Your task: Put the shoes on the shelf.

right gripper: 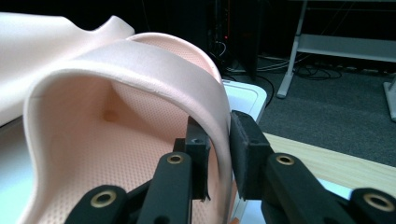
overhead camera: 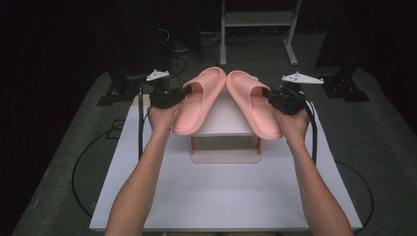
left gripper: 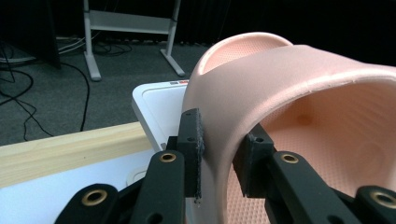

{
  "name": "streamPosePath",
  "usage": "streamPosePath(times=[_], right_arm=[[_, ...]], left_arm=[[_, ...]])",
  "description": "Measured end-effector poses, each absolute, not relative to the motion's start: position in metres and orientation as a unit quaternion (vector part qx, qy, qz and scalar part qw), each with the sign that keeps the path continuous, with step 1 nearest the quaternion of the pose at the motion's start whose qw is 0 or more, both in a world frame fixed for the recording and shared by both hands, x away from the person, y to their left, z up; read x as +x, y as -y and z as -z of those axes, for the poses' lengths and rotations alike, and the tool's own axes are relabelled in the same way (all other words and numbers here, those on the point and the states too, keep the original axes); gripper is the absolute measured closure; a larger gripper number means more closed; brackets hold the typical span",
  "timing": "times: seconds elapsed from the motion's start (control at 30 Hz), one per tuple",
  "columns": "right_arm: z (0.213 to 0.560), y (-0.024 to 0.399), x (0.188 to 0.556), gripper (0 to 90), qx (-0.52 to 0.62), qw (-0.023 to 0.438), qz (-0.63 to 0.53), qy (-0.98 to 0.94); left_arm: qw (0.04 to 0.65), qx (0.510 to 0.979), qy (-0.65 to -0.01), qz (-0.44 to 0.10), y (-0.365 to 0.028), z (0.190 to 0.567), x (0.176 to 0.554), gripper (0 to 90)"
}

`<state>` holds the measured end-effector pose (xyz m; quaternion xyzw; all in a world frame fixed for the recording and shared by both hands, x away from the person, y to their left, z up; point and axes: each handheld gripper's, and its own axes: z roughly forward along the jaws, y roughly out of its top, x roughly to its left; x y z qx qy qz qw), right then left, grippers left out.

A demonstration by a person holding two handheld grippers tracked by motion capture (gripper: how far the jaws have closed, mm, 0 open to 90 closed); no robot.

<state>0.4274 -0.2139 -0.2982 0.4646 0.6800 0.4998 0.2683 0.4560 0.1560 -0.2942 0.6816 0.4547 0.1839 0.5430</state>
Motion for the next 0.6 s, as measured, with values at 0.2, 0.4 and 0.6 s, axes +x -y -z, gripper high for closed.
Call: streamPosePath(times=[0.2,0.4,0.6], right_arm=[[0.2957,0.2131,0.4280,76.5,0.465,0.266,-0.503,-0.679],[0.2949,0.2114,0.4275,75.4,0.467,0.263,-0.505,-0.677],[0.2933,0.2106,0.4266,74.3,0.468,0.263,-0.507,-0.674]], left_arm=[[0.551,0.673,-0.459,-0.183,-0.1540,0.2904,0.4551,70.3],[0.552,0.668,-0.462,-0.187,-0.1509,0.2892,0.4547,69.0],[0.557,0.663,-0.465,-0.182,-0.1481,0.2885,0.4549,67.4]])
